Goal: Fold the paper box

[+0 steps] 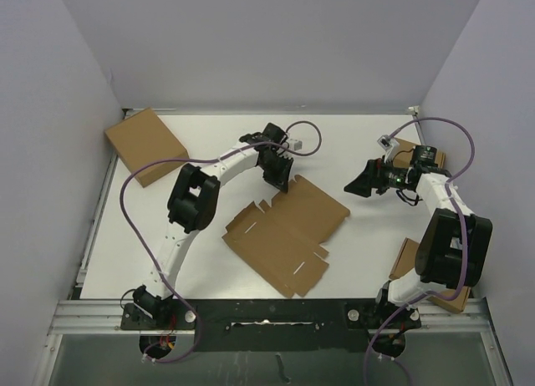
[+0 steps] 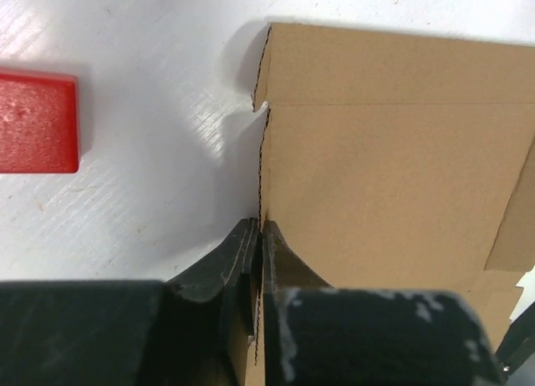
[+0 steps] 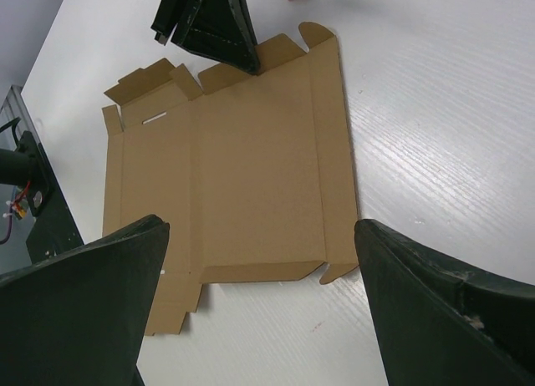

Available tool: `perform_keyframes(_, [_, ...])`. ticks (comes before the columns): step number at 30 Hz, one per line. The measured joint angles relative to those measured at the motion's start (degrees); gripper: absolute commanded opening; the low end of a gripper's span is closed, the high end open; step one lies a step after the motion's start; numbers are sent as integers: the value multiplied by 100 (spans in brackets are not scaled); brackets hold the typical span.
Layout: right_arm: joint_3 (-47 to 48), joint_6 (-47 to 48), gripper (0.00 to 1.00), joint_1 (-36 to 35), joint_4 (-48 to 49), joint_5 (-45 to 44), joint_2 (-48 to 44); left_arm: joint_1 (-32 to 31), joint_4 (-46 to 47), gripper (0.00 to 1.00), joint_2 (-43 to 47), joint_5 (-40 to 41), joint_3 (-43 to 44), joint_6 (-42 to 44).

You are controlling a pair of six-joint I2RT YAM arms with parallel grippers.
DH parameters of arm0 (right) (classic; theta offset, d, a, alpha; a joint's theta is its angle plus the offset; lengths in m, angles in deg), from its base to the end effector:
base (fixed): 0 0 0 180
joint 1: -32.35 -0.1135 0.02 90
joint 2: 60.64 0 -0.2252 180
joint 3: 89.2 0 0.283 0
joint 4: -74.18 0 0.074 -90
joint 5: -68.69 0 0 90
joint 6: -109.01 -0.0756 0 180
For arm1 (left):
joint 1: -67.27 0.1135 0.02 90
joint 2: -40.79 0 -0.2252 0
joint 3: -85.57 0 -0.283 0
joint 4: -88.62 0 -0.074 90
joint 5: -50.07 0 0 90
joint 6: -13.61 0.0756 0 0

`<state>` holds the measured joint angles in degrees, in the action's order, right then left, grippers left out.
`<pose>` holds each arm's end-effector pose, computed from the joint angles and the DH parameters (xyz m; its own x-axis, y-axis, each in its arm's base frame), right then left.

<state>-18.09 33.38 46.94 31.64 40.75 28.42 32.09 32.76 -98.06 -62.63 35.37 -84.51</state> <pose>0.3453 -0.0209 0.1562 -0.7406 0.0726 -0.6680 -0.5026 0.5998 0.6225 0.4164 -0.3292 0.0870 -0.8268 0.4234 -0.3704 0.5540 0.7268 -0.4059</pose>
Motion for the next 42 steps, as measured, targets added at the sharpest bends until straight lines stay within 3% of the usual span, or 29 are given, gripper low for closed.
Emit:
perform_keyframes(4, [-2, 4, 99, 0, 2, 7, 0, 2, 509, 0, 162, -63, -459, -13])
perform_keyframes(10, [-2, -61, 100, 0, 83, 120, 52, -2, 1773, 0, 1093, 168, -2127, -50])
perform_keyframes(16, [-85, -278, 98, -46, 321, 122, 173, -4, 3281, 0, 2323, 682, -3923, -337])
perform_keyframes(22, [-267, -680, 95, -343, 673, -151, 306, -68, 4465, 0, 3377, 1488, -5064, -654])
perform_keyframes(31, [-380, -1213, 87, -1132, 1029, -470, 452, -243, 5049, 0, 3709, 2393, -5399, -986])
perform_keyframes(37, [-382, -1355, 72, -1169, 1147, -789, 529, -299, 5121, 0, 3781, 2616, -5477, -1069])
perform_keyframes(42, [-382, -1403, 54, -1169, 1191, -933, 645, -330, 5276, 0, 4033, 2673, -5560, -1082])
